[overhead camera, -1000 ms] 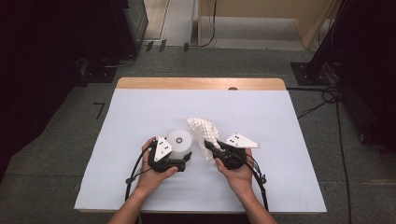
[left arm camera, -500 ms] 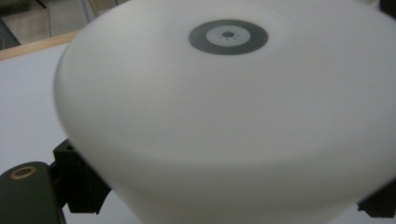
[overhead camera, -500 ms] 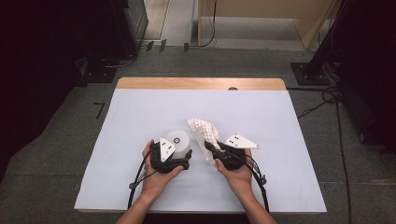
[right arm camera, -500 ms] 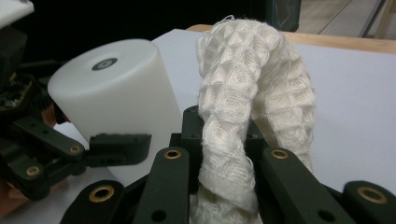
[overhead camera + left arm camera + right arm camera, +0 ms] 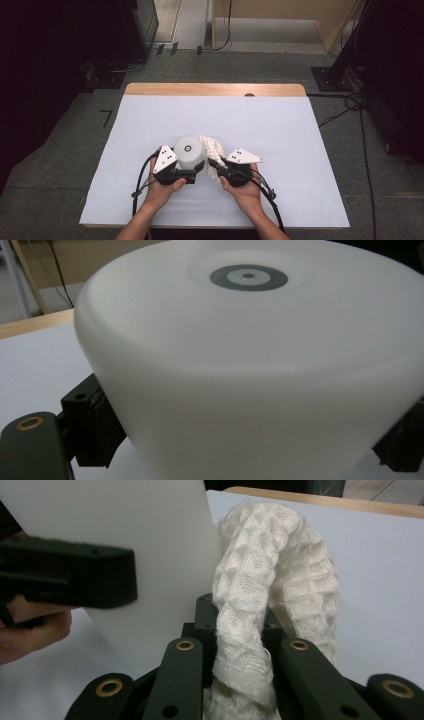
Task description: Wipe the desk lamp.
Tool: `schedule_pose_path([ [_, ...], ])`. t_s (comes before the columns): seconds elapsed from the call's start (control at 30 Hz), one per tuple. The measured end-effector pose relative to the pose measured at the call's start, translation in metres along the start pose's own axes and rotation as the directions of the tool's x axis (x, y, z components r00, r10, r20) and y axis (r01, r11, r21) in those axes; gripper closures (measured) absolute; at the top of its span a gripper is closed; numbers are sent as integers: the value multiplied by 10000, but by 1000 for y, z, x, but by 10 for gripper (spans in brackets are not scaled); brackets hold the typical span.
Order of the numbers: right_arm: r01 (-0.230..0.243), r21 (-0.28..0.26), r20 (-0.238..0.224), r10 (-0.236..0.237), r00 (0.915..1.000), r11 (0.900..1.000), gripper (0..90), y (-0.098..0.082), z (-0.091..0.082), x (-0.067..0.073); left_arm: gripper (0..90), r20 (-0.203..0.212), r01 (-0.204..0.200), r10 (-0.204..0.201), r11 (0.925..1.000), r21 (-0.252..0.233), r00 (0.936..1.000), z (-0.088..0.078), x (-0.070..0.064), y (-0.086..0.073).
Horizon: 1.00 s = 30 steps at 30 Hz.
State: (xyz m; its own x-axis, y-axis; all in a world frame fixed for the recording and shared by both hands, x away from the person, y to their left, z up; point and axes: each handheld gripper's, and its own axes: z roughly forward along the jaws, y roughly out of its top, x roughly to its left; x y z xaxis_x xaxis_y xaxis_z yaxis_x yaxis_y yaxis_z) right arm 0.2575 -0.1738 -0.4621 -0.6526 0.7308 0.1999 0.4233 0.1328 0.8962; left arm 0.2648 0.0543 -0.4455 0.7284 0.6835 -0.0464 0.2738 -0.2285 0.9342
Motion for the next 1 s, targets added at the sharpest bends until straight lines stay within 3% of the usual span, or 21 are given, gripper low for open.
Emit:
schedule_pose_path([
  [0.17,-125,-249,-125,122,9998,9996,785,6,-5,-1,84,152,-36,30,9994,343,9999,7,-1,-4],
  [0.37,75,-950,-264,-101,9996,9954,785,20,-21,-1,84,178,-302,291,9973,667,9994,14,-5,-8],
  [0.47,72,-884,-268,-96,9996,9961,785,19,-21,-2,84,94,-278,273,9980,568,9996,13,-5,-6],
  [0.7,-43,250,-227,49,9997,9997,784,3,0,-4,84,-29,65,-65,9999,129,10000,4,4,0],
  [0.8,-50,273,-241,56,9997,9996,784,3,1,-3,84,-23,52,-52,9998,216,10000,5,3,-1],
  [1.0,-35,-515,-216,24,9998,9987,784,15,-13,-2,84,-143,-546,556,9963,660,9983,13,-5,-5],
])
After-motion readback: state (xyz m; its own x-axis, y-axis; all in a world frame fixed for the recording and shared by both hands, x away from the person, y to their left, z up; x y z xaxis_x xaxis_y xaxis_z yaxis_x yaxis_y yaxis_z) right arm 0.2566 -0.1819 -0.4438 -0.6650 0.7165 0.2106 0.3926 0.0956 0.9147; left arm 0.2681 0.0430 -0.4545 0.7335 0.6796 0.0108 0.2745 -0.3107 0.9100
